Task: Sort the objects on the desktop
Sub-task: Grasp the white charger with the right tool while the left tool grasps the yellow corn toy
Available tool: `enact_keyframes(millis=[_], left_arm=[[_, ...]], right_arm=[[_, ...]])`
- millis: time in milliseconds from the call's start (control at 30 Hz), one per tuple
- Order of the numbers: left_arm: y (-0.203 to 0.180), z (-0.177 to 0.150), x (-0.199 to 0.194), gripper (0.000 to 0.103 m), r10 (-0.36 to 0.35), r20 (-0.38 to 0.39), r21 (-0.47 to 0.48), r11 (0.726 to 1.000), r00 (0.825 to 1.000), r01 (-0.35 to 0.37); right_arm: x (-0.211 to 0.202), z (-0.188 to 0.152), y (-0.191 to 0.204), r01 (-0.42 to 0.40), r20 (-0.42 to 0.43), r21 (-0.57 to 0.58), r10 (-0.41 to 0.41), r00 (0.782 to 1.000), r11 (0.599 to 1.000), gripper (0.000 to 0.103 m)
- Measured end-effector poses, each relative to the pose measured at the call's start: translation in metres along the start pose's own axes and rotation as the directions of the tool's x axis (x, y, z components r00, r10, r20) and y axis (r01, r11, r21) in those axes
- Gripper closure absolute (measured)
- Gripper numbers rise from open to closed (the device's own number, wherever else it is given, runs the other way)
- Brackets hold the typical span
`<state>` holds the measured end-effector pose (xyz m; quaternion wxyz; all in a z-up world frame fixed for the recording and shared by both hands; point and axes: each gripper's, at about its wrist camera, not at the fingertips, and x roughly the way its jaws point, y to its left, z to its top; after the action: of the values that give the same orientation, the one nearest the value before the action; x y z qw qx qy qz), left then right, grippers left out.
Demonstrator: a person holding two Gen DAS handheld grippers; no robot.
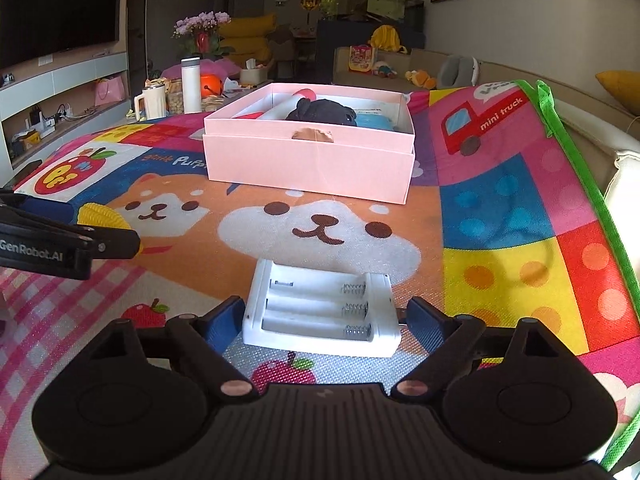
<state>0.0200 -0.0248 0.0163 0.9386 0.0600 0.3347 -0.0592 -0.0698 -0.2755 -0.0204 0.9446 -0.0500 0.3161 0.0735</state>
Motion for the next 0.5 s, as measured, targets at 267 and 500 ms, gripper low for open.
enact_keyframes(millis=[267,500], left_arm=[[0.003,-0.003,0.0,0.03,0.0,-0.004,0.001,1.0,1.0,0.0],[0.003,-0.014,-0.016,0.031,-0.027,0.004,0.004,1.0,1.0,0.027]], right_arm=[[0.004,0.002,-0.006,0.014,-0.025,0.062,-0.012,1.0,0.998,0.008],[0.004,0.002,-0.004,0.03,-0.03,0.056,-0.029,0.999,0.998,0.007]])
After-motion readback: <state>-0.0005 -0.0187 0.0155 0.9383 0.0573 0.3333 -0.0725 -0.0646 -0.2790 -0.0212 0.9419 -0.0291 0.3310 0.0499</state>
